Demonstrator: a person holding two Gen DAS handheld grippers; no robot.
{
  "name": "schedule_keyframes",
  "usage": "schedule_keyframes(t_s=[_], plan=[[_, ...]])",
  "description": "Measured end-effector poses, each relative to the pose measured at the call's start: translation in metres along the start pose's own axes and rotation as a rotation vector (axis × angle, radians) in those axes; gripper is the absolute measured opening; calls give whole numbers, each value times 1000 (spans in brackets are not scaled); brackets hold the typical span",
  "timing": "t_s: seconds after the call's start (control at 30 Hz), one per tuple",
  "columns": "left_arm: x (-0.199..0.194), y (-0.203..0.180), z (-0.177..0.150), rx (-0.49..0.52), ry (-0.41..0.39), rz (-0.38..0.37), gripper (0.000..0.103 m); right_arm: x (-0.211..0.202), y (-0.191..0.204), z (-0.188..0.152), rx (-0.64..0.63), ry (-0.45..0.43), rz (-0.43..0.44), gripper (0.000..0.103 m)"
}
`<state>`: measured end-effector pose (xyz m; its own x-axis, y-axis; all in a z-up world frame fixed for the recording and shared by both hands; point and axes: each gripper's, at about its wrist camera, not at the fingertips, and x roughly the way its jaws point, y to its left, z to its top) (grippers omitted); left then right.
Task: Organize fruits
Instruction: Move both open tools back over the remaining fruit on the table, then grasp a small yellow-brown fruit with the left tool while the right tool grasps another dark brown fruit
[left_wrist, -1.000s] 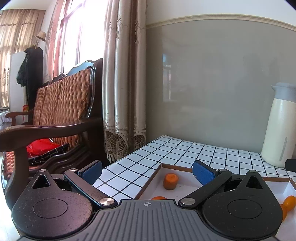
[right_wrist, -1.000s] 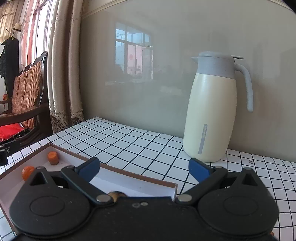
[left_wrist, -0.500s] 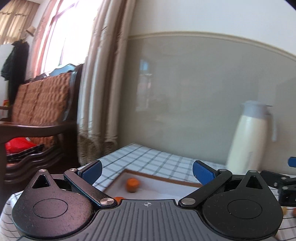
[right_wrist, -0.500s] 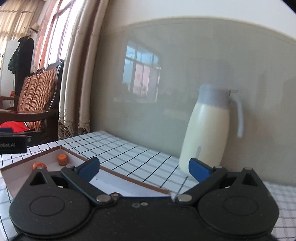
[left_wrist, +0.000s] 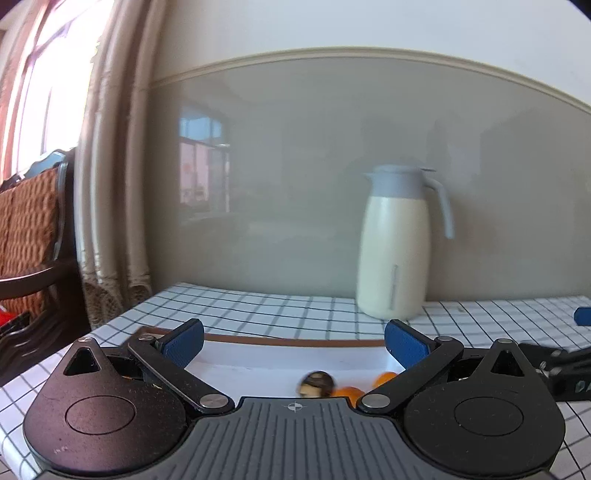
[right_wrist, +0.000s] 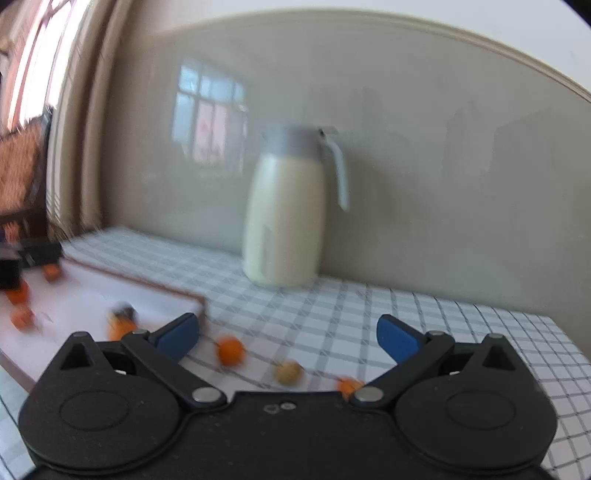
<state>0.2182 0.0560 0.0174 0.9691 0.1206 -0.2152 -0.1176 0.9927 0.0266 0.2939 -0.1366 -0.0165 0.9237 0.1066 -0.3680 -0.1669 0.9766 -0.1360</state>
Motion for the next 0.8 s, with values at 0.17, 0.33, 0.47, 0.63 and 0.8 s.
schedule_keyframes(t_s=[0.17, 0.33, 0.47, 0.63, 0.8], plan=[[4, -26, 2, 18, 13, -45, 103, 12, -14, -12, -36, 60, -34, 97], [9, -56, 1, 49, 18, -82, 103, 24, -26, -21, -31, 113, -30, 92], [15, -77, -1, 82, 37, -110, 103, 30, -30, -32, -33, 145, -28, 89], [18, -94, -2, 107, 47, -135, 103, 38, -40, -39, -2, 182, -14, 78], [23, -102, -4, 114, 65, -149, 103, 49, -48, -44, 49, 227, 15, 65]])
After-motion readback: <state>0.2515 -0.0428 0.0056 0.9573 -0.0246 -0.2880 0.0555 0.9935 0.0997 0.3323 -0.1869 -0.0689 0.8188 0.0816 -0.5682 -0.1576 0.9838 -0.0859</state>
